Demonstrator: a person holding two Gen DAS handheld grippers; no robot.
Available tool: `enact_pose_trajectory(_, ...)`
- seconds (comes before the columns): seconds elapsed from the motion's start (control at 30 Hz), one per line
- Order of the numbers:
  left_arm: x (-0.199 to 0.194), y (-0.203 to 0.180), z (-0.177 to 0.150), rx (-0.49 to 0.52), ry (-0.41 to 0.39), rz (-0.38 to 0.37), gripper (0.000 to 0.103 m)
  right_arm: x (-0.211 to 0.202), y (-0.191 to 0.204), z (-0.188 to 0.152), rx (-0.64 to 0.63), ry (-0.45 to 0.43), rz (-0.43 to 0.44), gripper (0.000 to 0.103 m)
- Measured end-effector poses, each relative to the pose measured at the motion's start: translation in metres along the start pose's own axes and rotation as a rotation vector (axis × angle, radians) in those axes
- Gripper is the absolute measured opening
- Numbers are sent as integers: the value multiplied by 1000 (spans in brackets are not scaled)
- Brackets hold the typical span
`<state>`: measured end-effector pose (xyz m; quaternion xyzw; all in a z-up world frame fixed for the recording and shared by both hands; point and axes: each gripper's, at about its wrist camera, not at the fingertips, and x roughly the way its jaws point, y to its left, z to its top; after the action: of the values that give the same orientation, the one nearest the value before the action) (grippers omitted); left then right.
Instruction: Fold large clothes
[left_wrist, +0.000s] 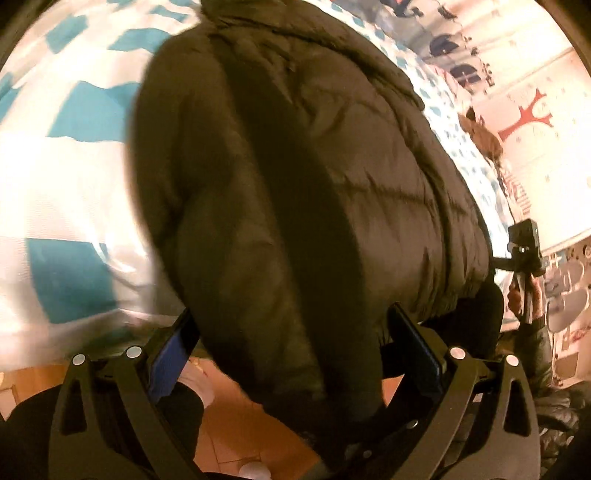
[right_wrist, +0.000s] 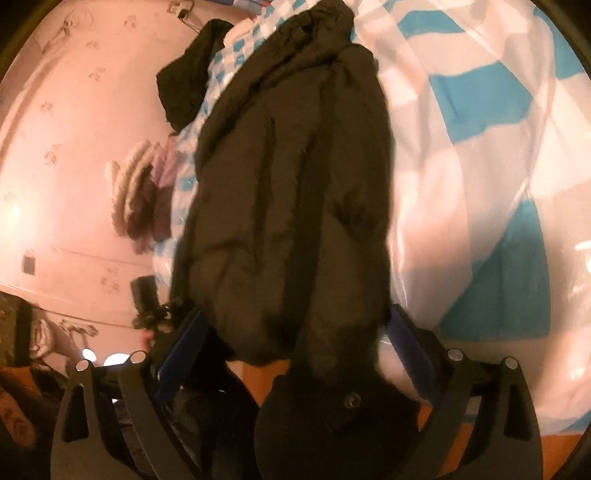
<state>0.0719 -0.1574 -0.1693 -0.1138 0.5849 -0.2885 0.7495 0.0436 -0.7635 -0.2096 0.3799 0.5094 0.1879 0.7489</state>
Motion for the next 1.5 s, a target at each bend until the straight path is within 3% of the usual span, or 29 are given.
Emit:
enact_pose_trajectory(0.07,-1,-3,0,-15,-17,-15,95,-11,-3,-1,15,-53,26,92)
enact_pose_trajectory(0.13,-1,4,7,-42,-27,-45,95,-11,-5,0,20,-43,58,92)
enact_pose_trajectory(0.27,5,10,13,-89,-34,-30,95,19,4,-6,-17,104,119,93)
enact_pose_trajectory(0.33,5,13,12,-117,-53,-42,92,29,10,-10,-42,137,123,93)
enact_pose_trajectory(0.37,3,12,12,-123,-70,-42,71,34,11,-10,-48,148,103,93)
enact_pose_trajectory(0.4,2,12,13,-122,-65,-19,63,39,9,-9,-45,155,72,93)
enact_pose_trajectory(0.47,-1,16,12,-136,-73,-18,38,40,8,-7,-37,151,89,93)
enact_pose_trajectory(0.53,-6,21,10,-148,-80,-20,28,39,10,-9,-49,139,107,93)
enact_pose_trajectory(0.6,-9,26,7,-162,-85,-42,27,39,10,-12,-69,135,115,91)
enact_pose_trajectory(0.7,-5,27,6,-178,-71,-34,33,40,8,-14,-80,136,111,72)
enact_pose_trajectory(0.73,-2,27,5,-183,-65,-31,48,39,8,-15,-82,127,128,64)
enact_pose_trajectory(0.77,1,29,4,-193,-51,-32,73,39,9,-16,-84,121,144,58)
enact_pose_trajectory(0.8,4,31,1,-200,-40,-26,84,39,8,-17,-83,115,159,56)
enact_pose_trajectory(0.83,7,30,0,-204,-39,-8,89,40,8,-17,-81,116,167,54)
enact_pose_trajectory(0.9,14,30,-2,-202,-34,-4,89,42,6,-19,-81,122,163,51)
enact_pose_trajectory(0.93,14,30,-4,-196,-43,-21,79,43,5,-19,-80,124,162,50)
enact_pose_trajectory(0.97,15,26,-4,-176,-47,-31,57,43,5,-20,-82,123,154,48)
enact_pose_trajectory(1.0,15,24,-4,-168,-45,-26,49,42,4,-20,-86,121,149,47)
enact_pose_trajectory(1.07,10,22,-3,-165,-63,-33,21,41,10,-20,-97,96,158,33)
enact_pose_trajectory(1.2,-28,5,1,-153,-165,-95,11,17,41,-23,-180,10,291,23)
enact_pose_trajectory(1.27,-51,-4,3,-136,-213,-164,11,8,54,-25,-223,7,321,23)
enact_pose_trajectory(1.33,-64,-12,5,-101,-222,-153,11,12,54,-26,-224,52,314,23)
enact_pose_trajectory(1.4,-57,-11,6,-90,-184,-135,12,22,47,-26,-197,92,283,27)
enact_pose_trajectory(1.47,-42,1,4,-135,-144,-97,19,37,36,-25,-143,127,252,51)
enact_pose_trajectory(1.5,-32,8,3,-149,-115,-96,21,41,34,-25,-132,130,244,55)
